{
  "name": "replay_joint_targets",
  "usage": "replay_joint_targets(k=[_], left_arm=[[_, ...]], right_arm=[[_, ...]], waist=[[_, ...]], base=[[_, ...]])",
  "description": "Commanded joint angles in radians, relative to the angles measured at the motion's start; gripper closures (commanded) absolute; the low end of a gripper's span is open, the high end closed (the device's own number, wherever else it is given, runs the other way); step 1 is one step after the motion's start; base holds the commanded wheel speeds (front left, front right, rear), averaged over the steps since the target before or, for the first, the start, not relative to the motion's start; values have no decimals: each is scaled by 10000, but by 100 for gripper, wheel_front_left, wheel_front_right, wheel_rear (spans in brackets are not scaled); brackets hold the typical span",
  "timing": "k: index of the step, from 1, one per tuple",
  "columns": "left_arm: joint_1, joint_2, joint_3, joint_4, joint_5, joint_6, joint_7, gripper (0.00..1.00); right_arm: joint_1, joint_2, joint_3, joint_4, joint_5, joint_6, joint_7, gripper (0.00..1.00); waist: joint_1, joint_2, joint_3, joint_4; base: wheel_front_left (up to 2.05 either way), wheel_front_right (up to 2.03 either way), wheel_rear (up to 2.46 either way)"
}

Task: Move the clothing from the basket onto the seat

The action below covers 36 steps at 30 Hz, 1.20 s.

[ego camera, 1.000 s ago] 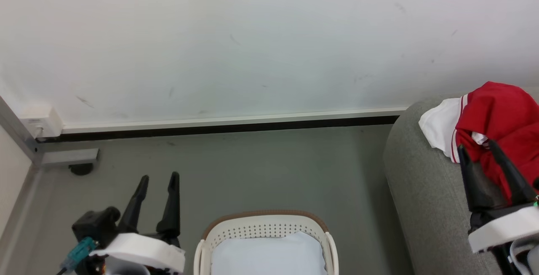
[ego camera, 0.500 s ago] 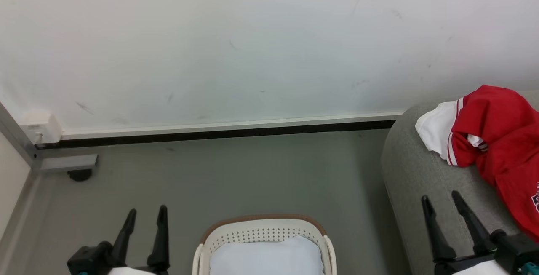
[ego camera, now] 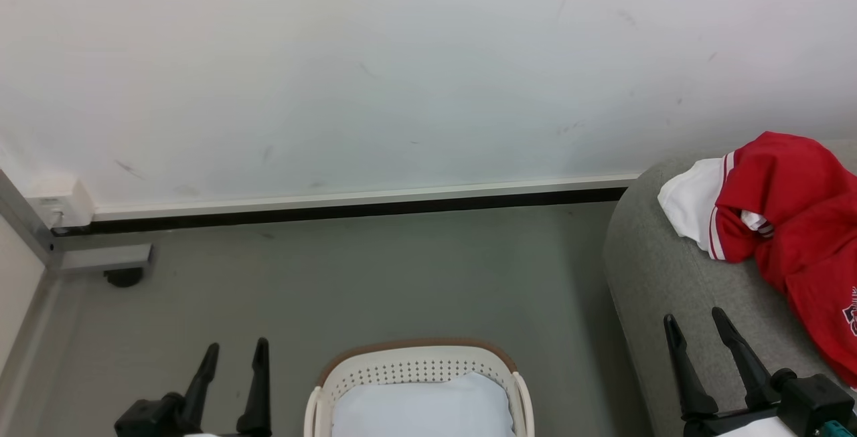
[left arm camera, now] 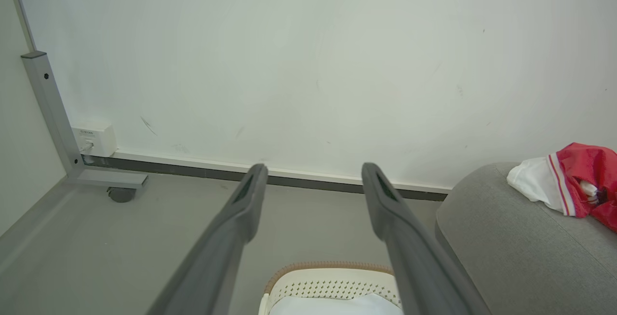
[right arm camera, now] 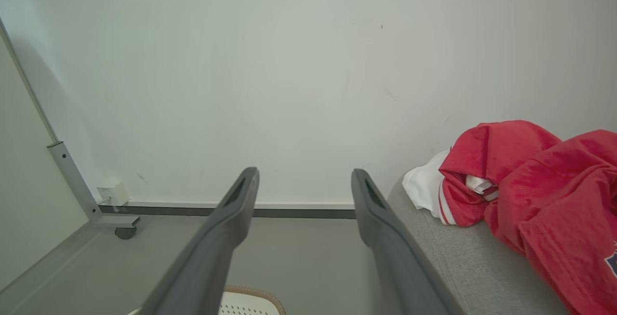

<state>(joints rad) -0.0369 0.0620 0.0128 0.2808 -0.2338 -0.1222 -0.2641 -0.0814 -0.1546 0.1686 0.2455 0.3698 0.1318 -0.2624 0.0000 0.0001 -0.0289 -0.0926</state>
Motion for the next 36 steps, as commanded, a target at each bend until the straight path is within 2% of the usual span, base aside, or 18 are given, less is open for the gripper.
replay_joint_targets(k=[1, 18, 19, 22, 36], left_arm=[[-44, -34, 36, 23, 183, -18, -3, 0], [-73, -92, -29, 79, 336, -88, -3, 0], [-36, -111, -46, 58, 310, -65, 0, 100], [43, -165, -88, 248, 246, -65, 33, 100], [-130, -151, 139, 137, -2383, -69, 758, 100]], right_arm=[[-58, 1, -9, 49, -42, -23, -31, 0], [-101, 19, 63, 179, 141, -23, -32, 0], [-25, 14, 71, 146, 46, 0, 0, 100], [96, 56, 99, 301, 99, 2, 35, 100], [12, 208, -418, 228, 2450, -1, 702, 100]], waist=[[0, -1, -11, 8], [0, -1, -50, 65], [0, -1, -50, 67], [0, -1, -49, 70], [0, -1, -7, 167]], base=[[0, 0, 0], [0, 0, 0], [0, 0, 0], [0, 0, 0], [0, 0, 0]])
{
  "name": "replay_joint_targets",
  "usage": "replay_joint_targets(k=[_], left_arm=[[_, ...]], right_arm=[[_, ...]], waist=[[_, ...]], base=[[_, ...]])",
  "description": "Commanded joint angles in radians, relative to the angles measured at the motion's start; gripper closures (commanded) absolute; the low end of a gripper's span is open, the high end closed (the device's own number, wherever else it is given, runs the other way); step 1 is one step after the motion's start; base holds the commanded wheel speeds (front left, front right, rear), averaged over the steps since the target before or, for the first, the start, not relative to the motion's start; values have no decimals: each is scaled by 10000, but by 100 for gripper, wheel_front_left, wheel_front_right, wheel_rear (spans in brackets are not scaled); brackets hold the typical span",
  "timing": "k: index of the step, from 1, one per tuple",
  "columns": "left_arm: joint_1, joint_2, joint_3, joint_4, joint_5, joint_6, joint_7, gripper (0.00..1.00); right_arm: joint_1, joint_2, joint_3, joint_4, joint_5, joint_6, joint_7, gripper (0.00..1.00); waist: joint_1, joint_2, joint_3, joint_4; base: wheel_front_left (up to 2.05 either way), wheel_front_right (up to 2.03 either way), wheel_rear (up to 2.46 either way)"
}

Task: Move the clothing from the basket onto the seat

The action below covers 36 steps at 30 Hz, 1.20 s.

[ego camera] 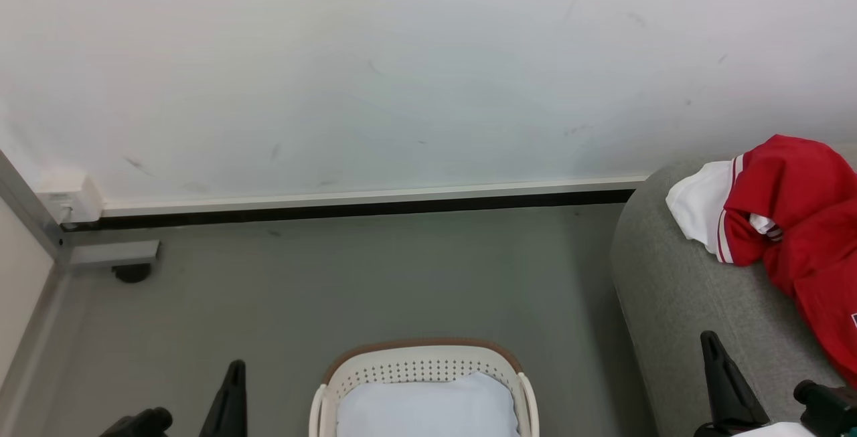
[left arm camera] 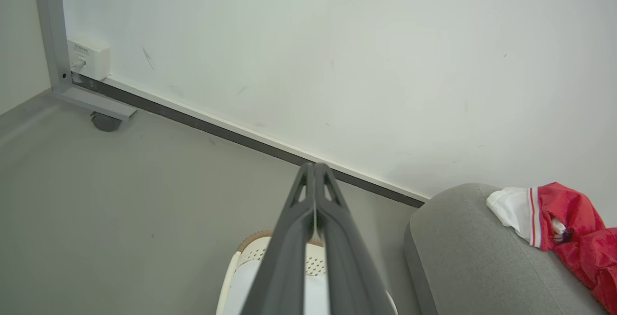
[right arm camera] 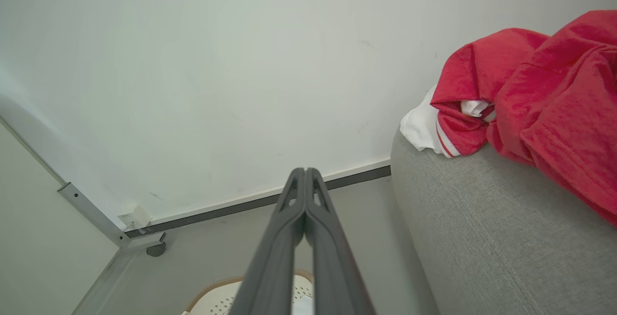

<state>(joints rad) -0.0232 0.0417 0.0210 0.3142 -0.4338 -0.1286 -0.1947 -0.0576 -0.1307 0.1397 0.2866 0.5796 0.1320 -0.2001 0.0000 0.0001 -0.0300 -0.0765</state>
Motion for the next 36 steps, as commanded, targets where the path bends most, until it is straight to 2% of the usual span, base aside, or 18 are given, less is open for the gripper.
replay_joint_targets(k=[1, 19, 36], left_arm=[[-274, 53, 67, -209, -553, -6, 108, 100], [-430, 69, 270, -354, -3332, -11, 828, 100], [-552, 83, 435, -448, -5357, -16, 1374, 100]], right_arm=[[-232, -22, -162, -188, 500, -3, 123, 100], [-334, 156, -723, -260, 2946, -6, 842, 100], [-392, 292, -1144, -312, 4745, -9, 1379, 100]], waist=[[0, -1, 6, 13], [0, -1, 59, 137], [0, -1, 107, 246]], base=[[0, 0, 0], [0, 0, 0], [0, 0, 0]])
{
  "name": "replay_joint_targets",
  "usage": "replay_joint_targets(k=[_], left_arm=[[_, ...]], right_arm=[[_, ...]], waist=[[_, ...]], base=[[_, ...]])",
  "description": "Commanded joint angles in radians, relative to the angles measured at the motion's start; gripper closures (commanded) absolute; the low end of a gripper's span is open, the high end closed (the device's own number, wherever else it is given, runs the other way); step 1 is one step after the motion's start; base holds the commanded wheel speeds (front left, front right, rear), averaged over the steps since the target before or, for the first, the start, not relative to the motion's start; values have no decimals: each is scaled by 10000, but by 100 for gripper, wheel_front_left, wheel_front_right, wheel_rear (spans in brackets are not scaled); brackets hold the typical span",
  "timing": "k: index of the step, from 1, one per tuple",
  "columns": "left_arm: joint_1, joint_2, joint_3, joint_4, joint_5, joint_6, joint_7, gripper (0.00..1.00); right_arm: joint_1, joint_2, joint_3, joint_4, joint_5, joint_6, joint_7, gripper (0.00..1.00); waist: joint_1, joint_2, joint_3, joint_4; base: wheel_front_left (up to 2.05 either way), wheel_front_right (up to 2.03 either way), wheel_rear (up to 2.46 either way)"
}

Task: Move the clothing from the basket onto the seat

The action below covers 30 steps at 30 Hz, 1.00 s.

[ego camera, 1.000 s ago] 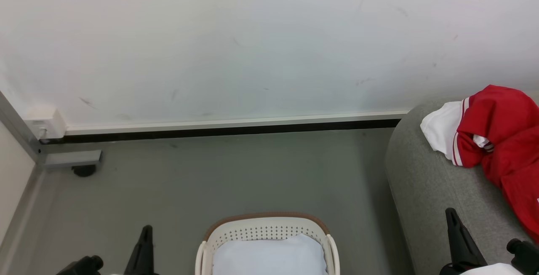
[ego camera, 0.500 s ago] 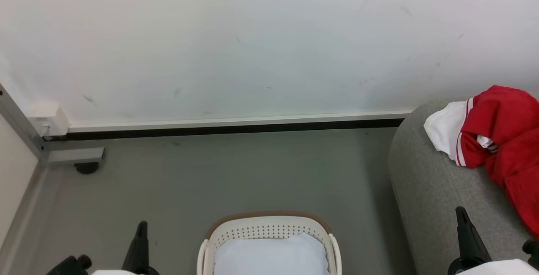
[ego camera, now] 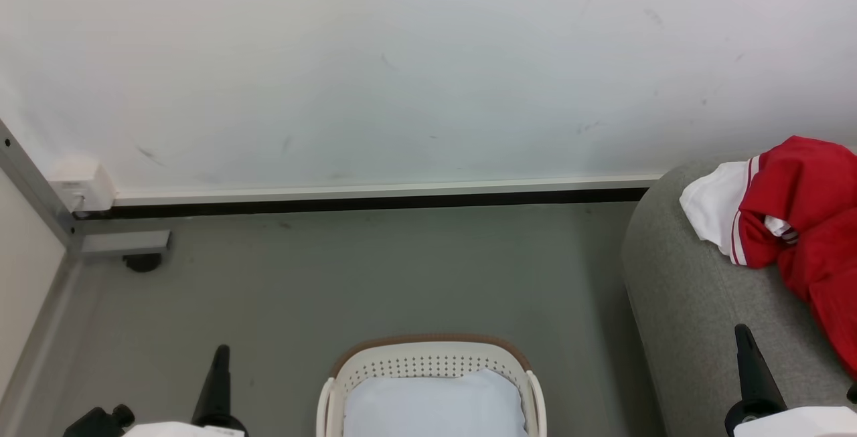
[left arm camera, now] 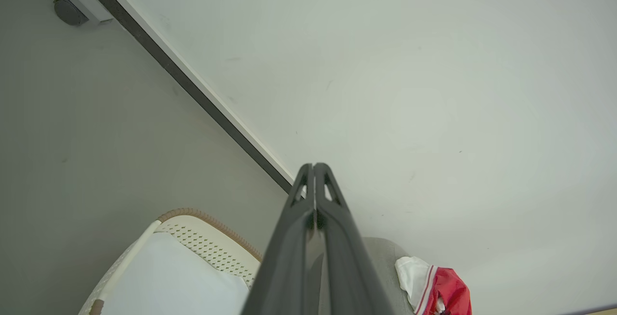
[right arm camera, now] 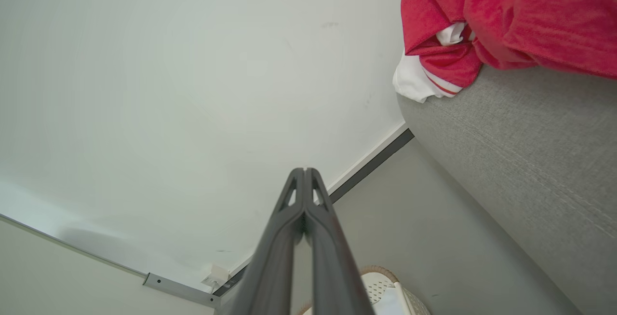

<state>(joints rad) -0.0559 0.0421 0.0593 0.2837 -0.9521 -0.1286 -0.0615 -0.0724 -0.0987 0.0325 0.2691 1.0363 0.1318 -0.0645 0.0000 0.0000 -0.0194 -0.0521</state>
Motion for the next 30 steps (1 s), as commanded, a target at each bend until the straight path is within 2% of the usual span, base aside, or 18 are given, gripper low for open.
replay_joint_targets(k=[1, 30], left_arm=[[-230, 80, 63, -149, -289, -16, 82, 100], [-403, 101, 301, -272, -3242, -25, 875, 100]], right_arm=[[-247, -20, -97, -140, 277, -7, 53, 100], [-335, 198, -727, -209, 2867, -12, 850, 100]], waist=[[0, 0, 4, 10], [0, 0, 90, 208]], base=[[0, 0, 0], [0, 0, 0]])
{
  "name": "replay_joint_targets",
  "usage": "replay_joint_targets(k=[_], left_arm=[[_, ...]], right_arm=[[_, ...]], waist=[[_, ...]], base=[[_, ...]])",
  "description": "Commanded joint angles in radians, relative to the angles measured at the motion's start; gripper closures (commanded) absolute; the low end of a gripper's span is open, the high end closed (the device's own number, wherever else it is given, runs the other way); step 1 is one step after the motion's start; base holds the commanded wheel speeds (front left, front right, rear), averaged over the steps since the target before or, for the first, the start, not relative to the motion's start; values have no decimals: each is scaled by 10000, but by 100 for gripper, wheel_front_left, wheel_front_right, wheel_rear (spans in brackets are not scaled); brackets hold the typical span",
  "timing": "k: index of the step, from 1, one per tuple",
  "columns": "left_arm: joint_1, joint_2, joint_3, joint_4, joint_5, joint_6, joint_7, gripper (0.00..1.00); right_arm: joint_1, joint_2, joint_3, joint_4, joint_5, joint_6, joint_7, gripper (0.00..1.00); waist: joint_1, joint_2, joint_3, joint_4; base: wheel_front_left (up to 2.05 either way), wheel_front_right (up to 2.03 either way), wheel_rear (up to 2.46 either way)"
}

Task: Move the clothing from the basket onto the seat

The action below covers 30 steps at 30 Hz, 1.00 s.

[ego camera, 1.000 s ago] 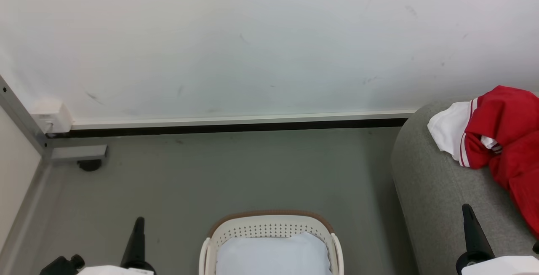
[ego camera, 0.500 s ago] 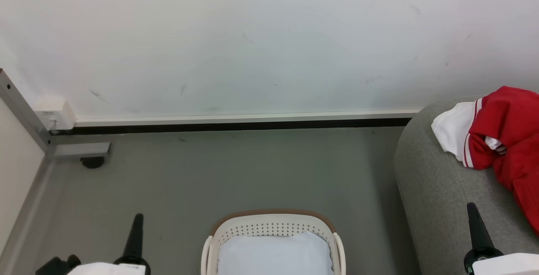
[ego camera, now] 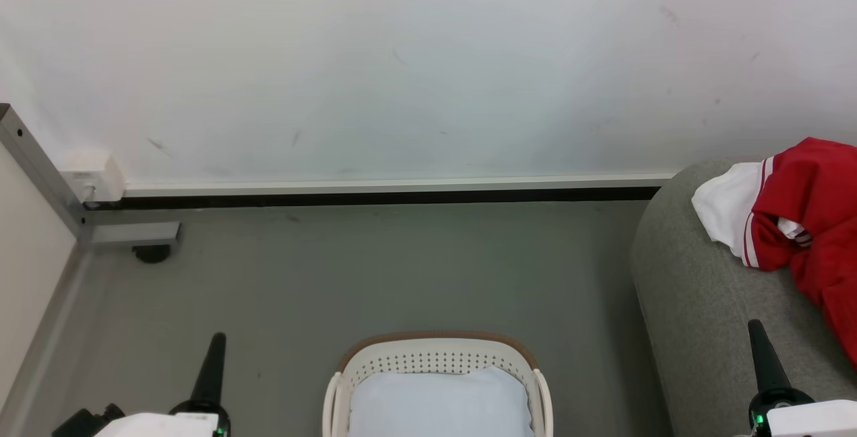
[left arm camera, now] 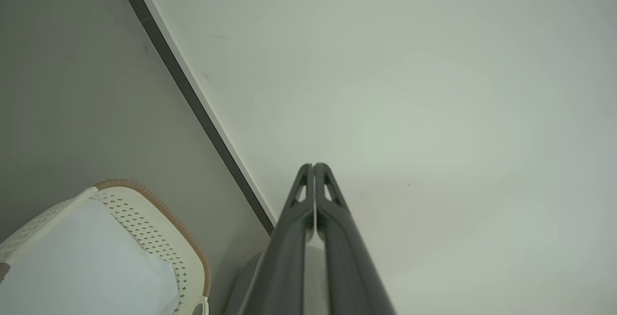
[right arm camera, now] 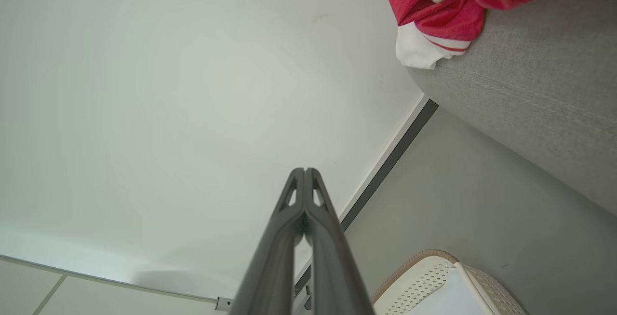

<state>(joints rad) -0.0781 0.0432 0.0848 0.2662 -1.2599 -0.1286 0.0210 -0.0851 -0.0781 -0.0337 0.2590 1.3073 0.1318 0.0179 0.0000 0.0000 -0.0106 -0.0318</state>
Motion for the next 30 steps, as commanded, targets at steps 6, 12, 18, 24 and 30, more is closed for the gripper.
replay_joint_targets(k=[6, 12, 18, 24, 30], left_arm=[[-202, 93, 92, -115, -700, -27, 193, 100], [-238, 97, 134, -138, -1216, -27, 328, 100], [-257, 100, 173, -154, -1677, -29, 457, 100], [-277, 103, 211, -173, -2113, -31, 585, 100], [-301, 105, 244, -189, -2555, -33, 685, 100]], right_arm=[[-220, 25, -185, -120, 615, -13, 176, 100], [-228, 64, -288, -129, 1068, -15, 313, 100], [-241, 103, -391, -140, 1462, -16, 436, 100], [-239, 139, -496, -149, 1858, -17, 563, 100], [-244, 177, -586, -157, 2256, -18, 690, 100]], waist=[[0, 0, 19, 46], [0, 0, 37, 87], [0, 0, 55, 128], [0, 0, 73, 169], [0, 0, 90, 210]], base=[[0, 0, 0], [0, 0, 0], [0, 0, 0], [0, 0, 0], [0, 0, 0]])
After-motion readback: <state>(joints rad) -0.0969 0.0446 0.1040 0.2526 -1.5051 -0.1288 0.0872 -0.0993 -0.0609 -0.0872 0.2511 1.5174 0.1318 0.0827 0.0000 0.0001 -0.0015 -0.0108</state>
